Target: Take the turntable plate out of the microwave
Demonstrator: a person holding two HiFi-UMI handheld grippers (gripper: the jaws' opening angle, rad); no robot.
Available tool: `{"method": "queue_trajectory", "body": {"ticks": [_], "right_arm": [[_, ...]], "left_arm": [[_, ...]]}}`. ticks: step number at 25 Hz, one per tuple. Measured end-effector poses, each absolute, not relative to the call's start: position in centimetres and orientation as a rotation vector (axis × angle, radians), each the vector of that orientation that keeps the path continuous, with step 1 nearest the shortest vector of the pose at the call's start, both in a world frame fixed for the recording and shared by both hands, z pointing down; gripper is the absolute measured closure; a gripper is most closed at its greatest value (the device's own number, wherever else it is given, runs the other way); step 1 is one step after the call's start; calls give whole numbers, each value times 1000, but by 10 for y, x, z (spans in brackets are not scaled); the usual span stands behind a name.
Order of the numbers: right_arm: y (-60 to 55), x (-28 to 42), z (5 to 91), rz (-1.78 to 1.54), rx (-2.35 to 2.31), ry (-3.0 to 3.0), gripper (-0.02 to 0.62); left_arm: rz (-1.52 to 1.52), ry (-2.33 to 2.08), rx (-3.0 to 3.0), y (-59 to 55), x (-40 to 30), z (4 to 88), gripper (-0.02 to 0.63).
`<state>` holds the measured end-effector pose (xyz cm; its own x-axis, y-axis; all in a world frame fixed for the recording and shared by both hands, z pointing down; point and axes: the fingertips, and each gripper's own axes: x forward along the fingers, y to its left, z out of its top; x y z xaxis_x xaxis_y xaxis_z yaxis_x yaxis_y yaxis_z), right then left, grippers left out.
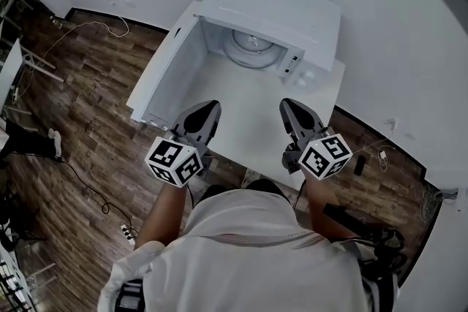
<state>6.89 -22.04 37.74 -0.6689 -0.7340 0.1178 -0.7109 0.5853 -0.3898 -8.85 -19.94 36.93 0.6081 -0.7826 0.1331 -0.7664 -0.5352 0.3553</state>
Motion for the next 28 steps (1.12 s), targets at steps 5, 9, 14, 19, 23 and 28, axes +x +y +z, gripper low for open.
{"method": "queue_trajectory", "body": {"ticks": [5,9,14,19,23,28], "right_arm": [[-257,88,395,-703,-1197,2725,592],[-269,82,415,-808,-1148,2723,592],[-284,68,452,-998,-1136,2617,592],[-309,52,504,-1244,-1145,2367,592],[-338,46,541,-1418,-1118,2119,591],[-397,35,599,-1578,-1116,1946,515]], "left_arm": [[-38,-1249,2414,-235,-64,378,595],[-62,-1228,2348,-258,-56,394,595],[-118,-1197,2245,-290,-55,436,595],[-144,-1111,2125,-323,-61,487,595],[-227,-975,1928,-350,-62,534,575],[-290,-878,1754,-406,-55,594,504]]}}
